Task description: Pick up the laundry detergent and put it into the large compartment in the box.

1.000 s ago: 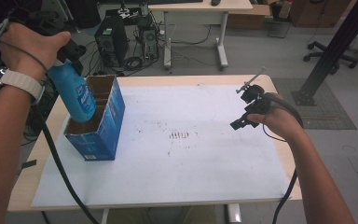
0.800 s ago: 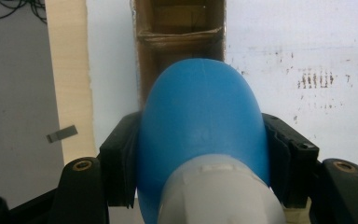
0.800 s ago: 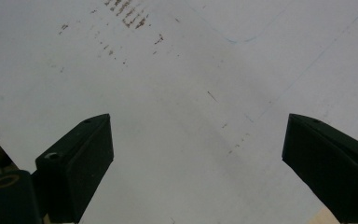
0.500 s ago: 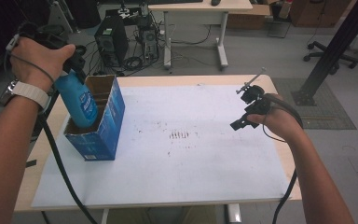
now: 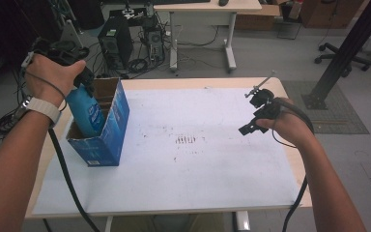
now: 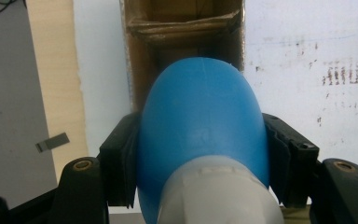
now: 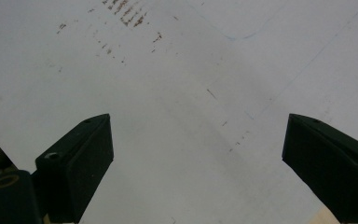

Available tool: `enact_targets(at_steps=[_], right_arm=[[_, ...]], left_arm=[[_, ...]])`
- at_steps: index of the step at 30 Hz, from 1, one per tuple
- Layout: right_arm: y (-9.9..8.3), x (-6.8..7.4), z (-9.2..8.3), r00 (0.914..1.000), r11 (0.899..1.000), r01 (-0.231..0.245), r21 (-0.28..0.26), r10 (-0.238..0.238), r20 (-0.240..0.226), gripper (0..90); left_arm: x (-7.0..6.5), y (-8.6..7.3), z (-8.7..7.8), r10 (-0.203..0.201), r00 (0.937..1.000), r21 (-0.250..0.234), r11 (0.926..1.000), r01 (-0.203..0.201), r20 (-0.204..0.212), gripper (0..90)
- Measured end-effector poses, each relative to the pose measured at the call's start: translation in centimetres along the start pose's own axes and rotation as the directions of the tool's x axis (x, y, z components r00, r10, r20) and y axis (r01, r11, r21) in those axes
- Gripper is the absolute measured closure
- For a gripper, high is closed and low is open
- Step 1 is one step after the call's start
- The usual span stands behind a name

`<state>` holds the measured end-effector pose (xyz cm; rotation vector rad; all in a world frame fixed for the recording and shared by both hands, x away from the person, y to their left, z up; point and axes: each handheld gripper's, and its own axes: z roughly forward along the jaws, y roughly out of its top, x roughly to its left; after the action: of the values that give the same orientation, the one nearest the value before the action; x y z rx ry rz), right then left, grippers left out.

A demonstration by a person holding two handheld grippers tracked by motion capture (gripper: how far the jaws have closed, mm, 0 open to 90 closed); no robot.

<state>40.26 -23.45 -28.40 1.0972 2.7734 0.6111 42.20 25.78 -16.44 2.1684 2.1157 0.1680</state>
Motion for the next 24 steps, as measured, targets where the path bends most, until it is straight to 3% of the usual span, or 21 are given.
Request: enact_targets(at_steps=[16,24], right_arm=[[0.0,-0.1,0.3,1.0,1.0,-0.002,0.005,0.002,-0.002,8.8],[-0.2,-0.2,0.5,1.0,1.0,-0.009,0.009,0.009,-0.003,8.8]], left_arm=[[-0.4,0.0,3.1,0.02,0.9996,-0.011,0.9997,-0.02,-0.022,37.4],[-0.3,0.0,4.9,0.026,0.9995,0.006,0.9996,-0.026,-0.017,37.4]])
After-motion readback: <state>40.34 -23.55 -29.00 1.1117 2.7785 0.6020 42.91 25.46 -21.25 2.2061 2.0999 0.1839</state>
